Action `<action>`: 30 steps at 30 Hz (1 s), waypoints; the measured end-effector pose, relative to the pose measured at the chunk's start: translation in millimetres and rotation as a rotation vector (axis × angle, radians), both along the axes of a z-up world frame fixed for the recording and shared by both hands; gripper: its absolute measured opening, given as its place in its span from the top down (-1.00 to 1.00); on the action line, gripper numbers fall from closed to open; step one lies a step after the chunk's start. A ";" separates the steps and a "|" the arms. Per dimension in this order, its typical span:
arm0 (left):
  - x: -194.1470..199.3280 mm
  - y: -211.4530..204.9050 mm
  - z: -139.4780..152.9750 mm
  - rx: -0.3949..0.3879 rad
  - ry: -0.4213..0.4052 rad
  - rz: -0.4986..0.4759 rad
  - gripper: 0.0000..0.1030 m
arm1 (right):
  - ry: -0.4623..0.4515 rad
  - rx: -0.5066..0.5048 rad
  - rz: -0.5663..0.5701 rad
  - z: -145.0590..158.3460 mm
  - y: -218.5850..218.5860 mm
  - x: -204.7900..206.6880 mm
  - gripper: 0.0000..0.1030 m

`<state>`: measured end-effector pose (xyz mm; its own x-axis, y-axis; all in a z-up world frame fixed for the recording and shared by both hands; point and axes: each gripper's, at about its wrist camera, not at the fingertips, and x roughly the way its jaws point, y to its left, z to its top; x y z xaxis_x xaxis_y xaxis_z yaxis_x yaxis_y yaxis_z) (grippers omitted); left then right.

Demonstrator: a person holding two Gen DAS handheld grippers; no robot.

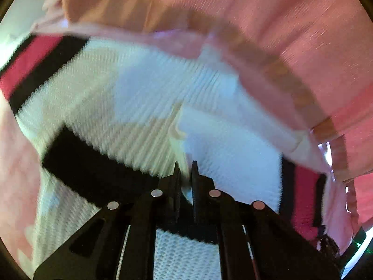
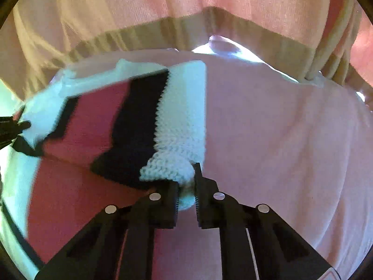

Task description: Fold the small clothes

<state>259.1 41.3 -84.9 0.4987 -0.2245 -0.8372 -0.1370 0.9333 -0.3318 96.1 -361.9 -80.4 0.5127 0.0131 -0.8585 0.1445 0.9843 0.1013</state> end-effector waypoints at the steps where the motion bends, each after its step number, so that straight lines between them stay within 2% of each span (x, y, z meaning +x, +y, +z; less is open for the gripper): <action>1: -0.6 -2.4 4.1 0.019 -0.013 -0.009 0.86 | -0.005 0.016 -0.011 4.8 -1.8 -0.7 0.84; 3: -1.0 -5.1 11.8 0.038 -0.027 -0.025 0.85 | -0.023 0.020 -0.028 14.6 -3.4 -3.0 0.84; 6: 0.1 -4.1 6.8 0.043 -0.007 -0.024 0.82 | 0.038 0.007 -0.047 -5.5 -9.7 -3.0 0.84; 9: -2.3 -1.2 5.1 0.040 -0.018 -0.029 0.81 | 0.056 -0.025 0.024 9.1 -1.2 -6.6 0.81; 11: -1.9 1.2 2.7 0.045 -0.021 -0.030 0.79 | 0.015 0.016 0.050 34.8 2.1 -21.0 0.73; 14: -3.3 2.6 3.7 0.076 -0.034 -0.044 0.78 | -0.106 0.034 0.025 73.0 0.5 -34.5 0.57; 16: -2.1 3.6 3.3 0.068 -0.033 -0.044 0.78 | -0.152 0.094 0.021 85.7 1.5 -17.4 0.57; 18: -2.5 4.4 3.0 0.064 -0.032 -0.037 0.78 | -0.126 0.149 0.023 73.8 5.9 12.8 0.57; 20: -3.3 4.1 2.6 0.070 -0.036 -0.034 0.77 | -0.070 0.159 0.031 50.7 13.4 42.7 0.68; 22: -3.8 1.9 1.7 0.086 -0.043 -0.040 0.77 | 0.010 0.125 0.002 13.1 18.2 73.4 0.68; 23: -4.0 1.0 1.4 0.093 -0.046 -0.045 0.76 | 0.055 0.080 -0.027 -6.2 14.3 83.0 0.83; 24: -3.9 0.4 0.8 0.095 -0.050 -0.048 0.74 | 0.033 0.076 -0.035 -19.6 8.8 88.1 0.85; 25: -3.6 0.4 0.4 0.096 -0.052 -0.052 0.73 | 0.014 0.075 -0.042 -18.6 6.1 88.4 0.89; 26: -3.6 0.9 0.6 0.092 -0.053 -0.053 0.72 | 0.034 0.089 -0.057 -16.1 3.5 89.2 0.89; 27: -3.6 2.7 1.5 0.078 -0.051 -0.052 0.69 | 0.042 0.112 -0.087 -7.8 0.3 83.9 0.80; 29: -6.2 7.3 6.1 0.060 -0.053 -0.042 0.58 | 0.026 0.095 -0.093 14.0 -0.2 56.2 0.34; 30: -10.3 10.4 12.6 0.071 -0.067 -0.035 0.48 | 0.017 0.087 -0.068 21.1 2.1 41.5 0.21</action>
